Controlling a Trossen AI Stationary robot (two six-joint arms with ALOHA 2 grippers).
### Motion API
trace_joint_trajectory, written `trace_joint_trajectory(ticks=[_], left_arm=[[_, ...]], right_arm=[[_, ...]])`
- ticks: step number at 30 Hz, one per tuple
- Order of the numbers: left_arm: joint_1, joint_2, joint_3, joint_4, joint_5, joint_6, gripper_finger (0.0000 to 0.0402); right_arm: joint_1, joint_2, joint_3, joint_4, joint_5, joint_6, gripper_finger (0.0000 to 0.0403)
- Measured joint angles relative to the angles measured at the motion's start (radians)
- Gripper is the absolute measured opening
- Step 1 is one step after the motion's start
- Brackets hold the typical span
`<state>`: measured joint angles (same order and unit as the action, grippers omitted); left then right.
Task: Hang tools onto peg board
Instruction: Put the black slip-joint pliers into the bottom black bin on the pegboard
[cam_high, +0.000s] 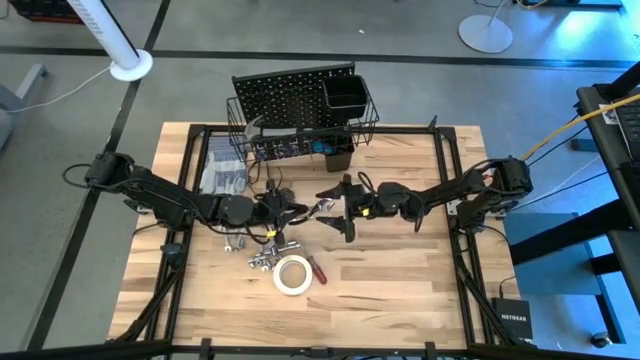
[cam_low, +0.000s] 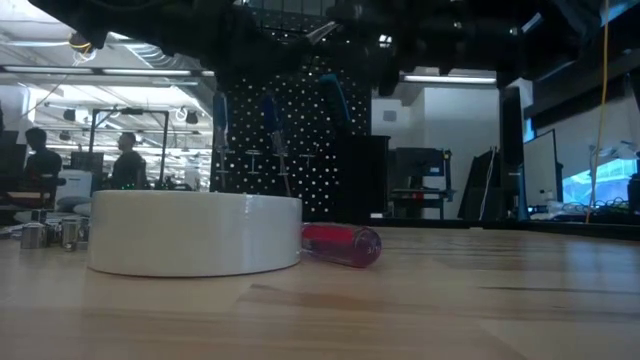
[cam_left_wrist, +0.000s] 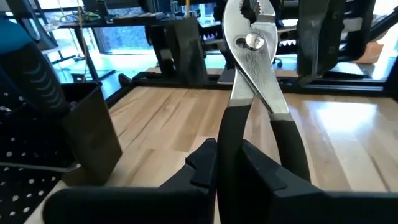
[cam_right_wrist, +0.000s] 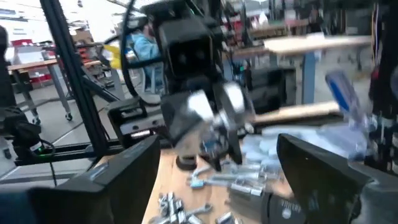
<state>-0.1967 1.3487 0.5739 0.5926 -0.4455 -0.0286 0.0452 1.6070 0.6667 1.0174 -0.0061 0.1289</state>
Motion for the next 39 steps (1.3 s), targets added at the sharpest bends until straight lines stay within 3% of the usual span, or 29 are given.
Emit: trace_joint_trajectory(ticks=[6,14,20,27,34,39], left_arm=[[0.0,0.0,0.0,0.056,0.044,-0.039,0.0033],[-0.003,0.0,-0.001,0.082,0.054,-0.054,0.0037],[-0.014,0.0,-0.001,0.098,0.056,-0.047,0.0035],[-0.011,0.0,-0.001,0.095,0.054,-0.045,0.0052],[-0.005,-0.02,0.001,0.004,0.056,-0.016,0.0091],[-0.007,-0.136,0.002,-0.227,0.051,-0.047,0.0131]], right_arm=[[0.0,0.008,0.031,0.03,-0.041,-0.066,0.0328],[0.0,0.124,0.15,0.029,-0.159,-0.082,0.0321],[0.0,0.128,0.158,0.037,-0.153,-0.083,0.0256],[0.0,0.128,0.158,0.03,-0.119,-0.091,0.0118],[0.0,0.097,0.159,-0.079,-0.111,-0.147,0.0106],[0.023,-0.051,0.155,-0.377,0.014,-0.218,0.0103]])
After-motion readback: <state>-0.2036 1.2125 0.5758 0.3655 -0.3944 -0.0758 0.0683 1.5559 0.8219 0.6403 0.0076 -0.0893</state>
